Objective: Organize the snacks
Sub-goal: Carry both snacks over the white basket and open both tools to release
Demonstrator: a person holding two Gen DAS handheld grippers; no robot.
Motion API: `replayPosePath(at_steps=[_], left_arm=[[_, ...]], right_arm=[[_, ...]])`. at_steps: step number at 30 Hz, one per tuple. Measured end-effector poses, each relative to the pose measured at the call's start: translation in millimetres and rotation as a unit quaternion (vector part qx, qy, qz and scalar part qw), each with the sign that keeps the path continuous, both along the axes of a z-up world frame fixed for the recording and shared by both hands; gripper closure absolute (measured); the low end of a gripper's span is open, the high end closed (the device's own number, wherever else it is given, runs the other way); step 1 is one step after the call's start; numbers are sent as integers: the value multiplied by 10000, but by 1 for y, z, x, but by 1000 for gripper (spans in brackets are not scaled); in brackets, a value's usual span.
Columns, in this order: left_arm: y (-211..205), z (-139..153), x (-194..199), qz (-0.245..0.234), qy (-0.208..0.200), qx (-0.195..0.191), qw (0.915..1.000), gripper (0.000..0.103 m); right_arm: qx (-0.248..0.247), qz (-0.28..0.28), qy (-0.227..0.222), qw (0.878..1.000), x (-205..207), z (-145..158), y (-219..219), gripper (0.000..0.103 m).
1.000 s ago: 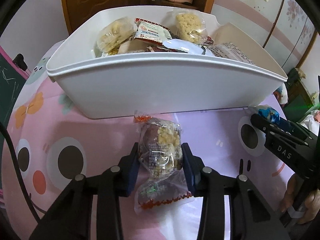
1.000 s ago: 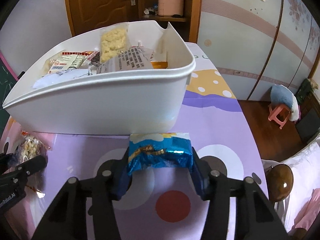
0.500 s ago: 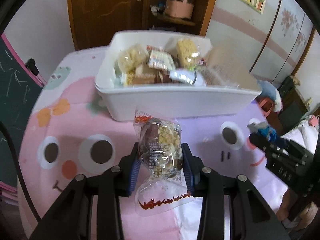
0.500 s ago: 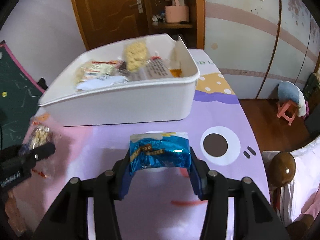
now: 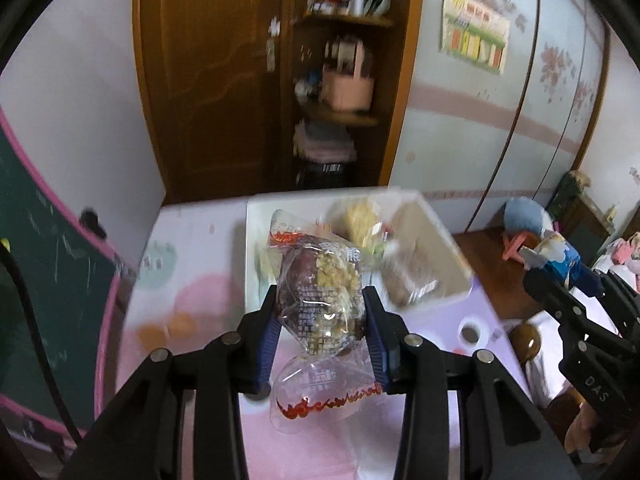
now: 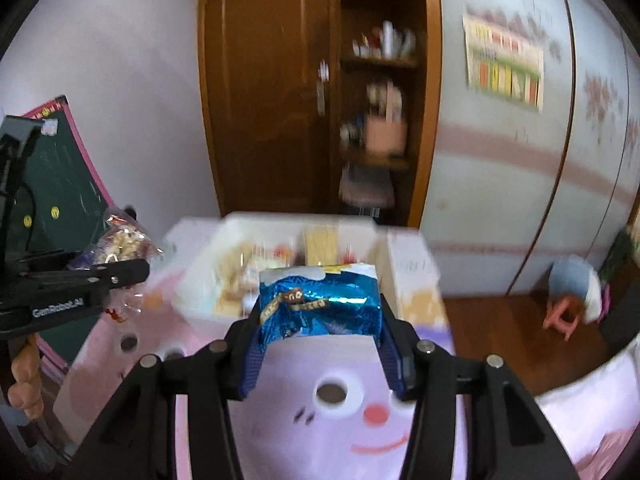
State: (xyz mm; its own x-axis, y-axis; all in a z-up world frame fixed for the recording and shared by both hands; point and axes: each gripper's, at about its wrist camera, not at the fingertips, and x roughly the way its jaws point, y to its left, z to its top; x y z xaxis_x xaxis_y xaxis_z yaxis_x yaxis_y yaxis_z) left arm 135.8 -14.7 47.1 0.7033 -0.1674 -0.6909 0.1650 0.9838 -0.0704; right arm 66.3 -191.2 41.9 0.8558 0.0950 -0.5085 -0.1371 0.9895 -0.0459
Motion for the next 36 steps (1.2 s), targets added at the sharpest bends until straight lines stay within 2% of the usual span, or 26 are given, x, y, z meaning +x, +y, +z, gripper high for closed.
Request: replayPosePath(at_steps=[3, 7, 10, 13, 16, 23, 25, 26, 27, 28, 29, 30, 32, 36], left_arm=[[-4, 41, 12, -49, -317, 6, 9995, 65], [-19, 83, 31, -117, -764, 221, 9968, 65], [-32, 96, 52, -159, -900, 315, 9953, 65], [-43, 93, 81, -196, -793, 272, 9963, 65], [-52, 75, 108, -248, -622, 265, 9974, 65], [-60, 7, 152, -243, -142, 446, 9986, 64], [-60, -9, 160, -240, -57, 492, 9985, 63], [-60, -15, 165, -169, -31, 585, 9981, 57], [-60, -20, 171, -107, 3, 660, 9978, 44], [-57, -25, 175, -9, 36, 736, 9973, 36], [-53, -30, 180, 111, 66, 775, 9969, 24], [-49, -33, 182, 151, 95, 745, 9971, 17], [-38, -38, 186, 170, 218, 572, 9980, 16], [-27, -43, 185, 251, 285, 514, 9980, 16]], right_arm=[[-137, -55, -278, 9995, 14, 37, 2, 54], [-203, -119, -475, 9986, 41, 72, 4, 53], [-166, -176, -419, 9988, 71, 84, 2, 53], [-163, -219, -246, 9993, 100, 78, 1, 53], [-214, -221, 50, 9995, 128, 58, 2, 53], [-382, -164, 640, 9971, 172, 0, 2, 51], [-415, -99, 786, 9960, 182, -13, 3, 47], [-458, -90, 854, 9953, 186, -19, 4, 44], [-511, -134, 892, 9946, 189, -24, 4, 43], [-566, -204, 920, 9939, 192, -28, 3, 43], [-575, -234, 939, 9936, 194, -30, 2, 40], [-528, -244, 980, 9935, 196, -33, -1, 35], [-354, -208, 1068, 9934, 199, -36, -5, 26], [-284, -200, 1072, 9936, 197, -37, -5, 24]])
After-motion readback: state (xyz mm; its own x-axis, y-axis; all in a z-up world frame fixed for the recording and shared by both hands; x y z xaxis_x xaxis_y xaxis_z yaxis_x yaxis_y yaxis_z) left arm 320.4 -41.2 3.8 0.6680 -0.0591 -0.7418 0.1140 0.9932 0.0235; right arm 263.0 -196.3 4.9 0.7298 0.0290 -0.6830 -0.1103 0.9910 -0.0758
